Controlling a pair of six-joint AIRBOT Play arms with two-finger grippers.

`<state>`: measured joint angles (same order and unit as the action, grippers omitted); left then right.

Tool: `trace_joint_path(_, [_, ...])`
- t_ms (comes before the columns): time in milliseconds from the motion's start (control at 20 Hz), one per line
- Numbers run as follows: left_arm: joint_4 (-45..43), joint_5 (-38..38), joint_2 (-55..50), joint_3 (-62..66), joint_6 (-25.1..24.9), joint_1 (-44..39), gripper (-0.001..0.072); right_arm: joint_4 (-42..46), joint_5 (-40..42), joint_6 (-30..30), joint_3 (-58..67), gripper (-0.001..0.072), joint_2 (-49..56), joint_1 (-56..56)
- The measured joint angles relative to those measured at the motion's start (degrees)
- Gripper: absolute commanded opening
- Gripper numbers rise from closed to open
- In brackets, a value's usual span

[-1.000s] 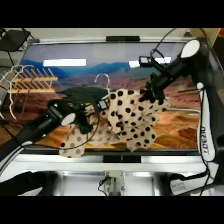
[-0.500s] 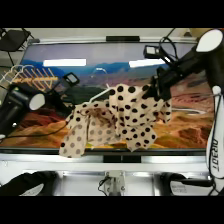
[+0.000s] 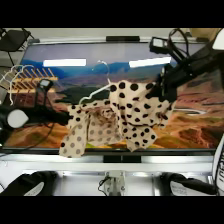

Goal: Fold the shirts.

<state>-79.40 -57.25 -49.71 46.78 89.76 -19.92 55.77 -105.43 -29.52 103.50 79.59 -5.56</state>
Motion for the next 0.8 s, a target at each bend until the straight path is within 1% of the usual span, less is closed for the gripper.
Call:
trace_joint_path(50, [3.58, 4.11, 0.39, -3.32, 1.07, -1.77, 0.0533, 0.04, -0.02, -0.42, 0.00, 0.0072, -0.11, 0.00])
trace_joint_path(200, [13.44, 20.17, -0.52, -10.84, 2.99, -8.52, 0.0534, 0.31, -0.02, -1.68, 0.00, 0.0072, -0.31, 0.00])
trace_joint_path(300, [17.75, 29.75, -2.93, -13.07, 3.72, -12.13, 0.0533, 0.33, 0.00, -2.51, 0.00, 0.0072, -0.35, 0.00])
trace_joint_path(350, [19.15, 32.98, -4.50, -13.75, 3.98, -13.42, 0.0533, 0.35, 0.02, -2.80, 0.00, 0.0072, -0.37, 0.00])
trace_joint_path(550, [22.25, 42.91, -11.17, -14.62, 4.39, -16.09, 0.0533, 0.31, 1.25, -3.34, 0.00, 0.0073, -0.37, 0.00])
trace_joint_path(800, [23.45, 49.59, -17.59, -12.31, 4.57, -18.40, 0.0533, 0.24, 4.17, -4.35, 0.00, 0.0073, -0.37, 0.00])
